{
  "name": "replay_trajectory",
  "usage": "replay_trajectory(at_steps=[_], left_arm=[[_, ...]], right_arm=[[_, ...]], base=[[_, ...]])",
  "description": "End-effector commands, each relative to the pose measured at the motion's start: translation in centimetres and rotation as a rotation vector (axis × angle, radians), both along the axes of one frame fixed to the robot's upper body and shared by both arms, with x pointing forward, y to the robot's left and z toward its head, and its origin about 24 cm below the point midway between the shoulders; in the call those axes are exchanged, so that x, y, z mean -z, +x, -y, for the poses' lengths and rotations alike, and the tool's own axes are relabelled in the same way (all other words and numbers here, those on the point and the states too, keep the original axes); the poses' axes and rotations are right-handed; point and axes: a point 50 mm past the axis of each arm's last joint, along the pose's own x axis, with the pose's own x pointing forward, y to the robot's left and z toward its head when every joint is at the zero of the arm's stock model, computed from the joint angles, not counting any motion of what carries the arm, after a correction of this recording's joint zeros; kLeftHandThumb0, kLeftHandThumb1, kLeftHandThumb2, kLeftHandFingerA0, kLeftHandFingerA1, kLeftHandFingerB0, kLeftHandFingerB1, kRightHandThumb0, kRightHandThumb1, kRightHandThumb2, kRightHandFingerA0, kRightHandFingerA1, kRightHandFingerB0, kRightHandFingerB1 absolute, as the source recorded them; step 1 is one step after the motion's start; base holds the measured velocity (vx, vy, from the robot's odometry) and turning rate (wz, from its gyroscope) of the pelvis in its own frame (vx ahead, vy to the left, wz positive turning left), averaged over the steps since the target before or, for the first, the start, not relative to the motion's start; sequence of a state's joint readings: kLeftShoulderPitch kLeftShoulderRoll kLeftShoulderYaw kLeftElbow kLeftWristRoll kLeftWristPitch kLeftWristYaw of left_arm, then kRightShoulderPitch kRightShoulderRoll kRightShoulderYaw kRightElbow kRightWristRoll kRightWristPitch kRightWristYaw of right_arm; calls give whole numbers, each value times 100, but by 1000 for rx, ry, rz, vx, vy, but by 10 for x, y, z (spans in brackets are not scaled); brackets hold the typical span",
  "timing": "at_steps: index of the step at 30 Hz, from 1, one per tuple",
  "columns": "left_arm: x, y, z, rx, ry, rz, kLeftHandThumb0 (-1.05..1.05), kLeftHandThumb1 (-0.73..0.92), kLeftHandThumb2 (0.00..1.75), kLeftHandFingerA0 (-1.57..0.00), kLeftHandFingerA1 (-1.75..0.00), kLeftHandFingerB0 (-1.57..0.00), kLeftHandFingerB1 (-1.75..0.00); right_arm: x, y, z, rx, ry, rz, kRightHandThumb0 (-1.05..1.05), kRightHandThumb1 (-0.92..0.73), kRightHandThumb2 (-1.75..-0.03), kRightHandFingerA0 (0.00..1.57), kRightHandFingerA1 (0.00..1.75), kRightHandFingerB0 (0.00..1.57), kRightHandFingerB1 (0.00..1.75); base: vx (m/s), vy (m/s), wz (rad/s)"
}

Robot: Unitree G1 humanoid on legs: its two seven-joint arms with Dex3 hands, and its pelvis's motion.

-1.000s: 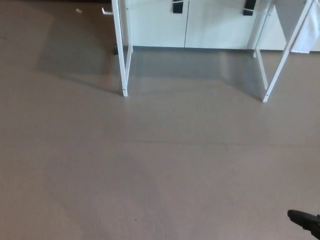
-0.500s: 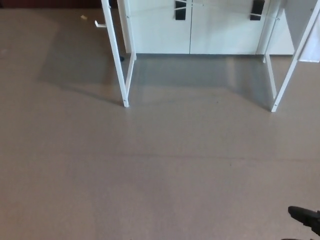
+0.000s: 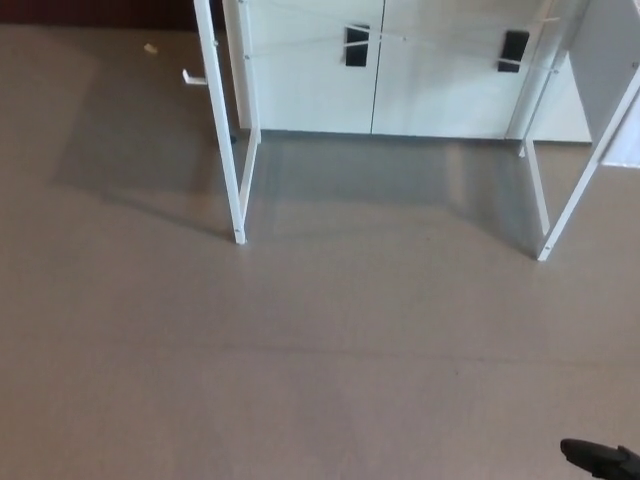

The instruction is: The robot walks towards a desk on which an eraser is kept on the left hand side and a container is kept on the right hand side. The robot picks up the eraser using its left hand and places it in the container.

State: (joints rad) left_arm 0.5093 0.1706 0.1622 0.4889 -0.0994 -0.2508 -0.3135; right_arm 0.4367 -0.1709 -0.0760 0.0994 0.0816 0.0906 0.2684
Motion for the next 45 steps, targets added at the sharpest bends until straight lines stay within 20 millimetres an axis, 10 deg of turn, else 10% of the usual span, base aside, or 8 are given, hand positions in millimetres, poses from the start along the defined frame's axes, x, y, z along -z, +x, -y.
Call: replay_trajectory(at_steps=[1, 5, 15, 30, 31, 33, 34, 45], left_arm=[[-4, 2, -2, 30, 53, 39, -33, 58, 58, -58, -38, -47, -35], [-5, 5, -2, 55, 62, 55, -33, 59, 58, -57, -39, -46, -35], [-5, 7, -1, 49, 69, 60, -31, 59, 58, -59, -39, -47, -36], [-4, 6, 0, 50, 67, 45, -33, 58, 58, -60, -39, -49, -36], [-5, 4, -2, 54, 79, 46, -33, 58, 58, -60, -39, -49, -36], [-4, 3, -2, 53, 77, 41, -31, 59, 58, -60, -39, -49, -36], [-5, 3, -1, 59, 83, 45, -41, 49, 74, -55, -50, -44, -46], [-3, 1, -2, 52, 88, 42, -30, 60, 58, -61, -39, -49, -36]], right_arm=[[-4, 1, 3, -16, -23, 29, -19, -61, -57, 58, 52, 31, 42], [-4, 2, 3, -8, -17, 26, -16, -43, -87, 51, 66, 21, 53], [-5, 5, 1, -23, -21, 33, -18, -61, -57, 57, 52, 31, 41], [-5, 4, -1, -43, -45, 30, -15, -43, -88, 50, 65, 20, 52], [-4, 3, -4, -43, -42, 24, -17, -61, -57, 57, 50, 30, 40], [-4, 3, -3, -49, -38, 20, -14, -43, -87, 51, 65, 20, 52], [-4, 3, -4, -55, -44, 21, -17, -61, -57, 58, 51, 30, 41], [-2, 4, -2, -54, -51, 23, -15, -44, -88, 50, 65, 19, 52]], base=[[105, -104, 9], [166, -259, -21], [182, -205, 5], [198, 14, 0], [185, -107, 12], [108, -142, 9], [223, -276, 24], [184, -152, 2]])
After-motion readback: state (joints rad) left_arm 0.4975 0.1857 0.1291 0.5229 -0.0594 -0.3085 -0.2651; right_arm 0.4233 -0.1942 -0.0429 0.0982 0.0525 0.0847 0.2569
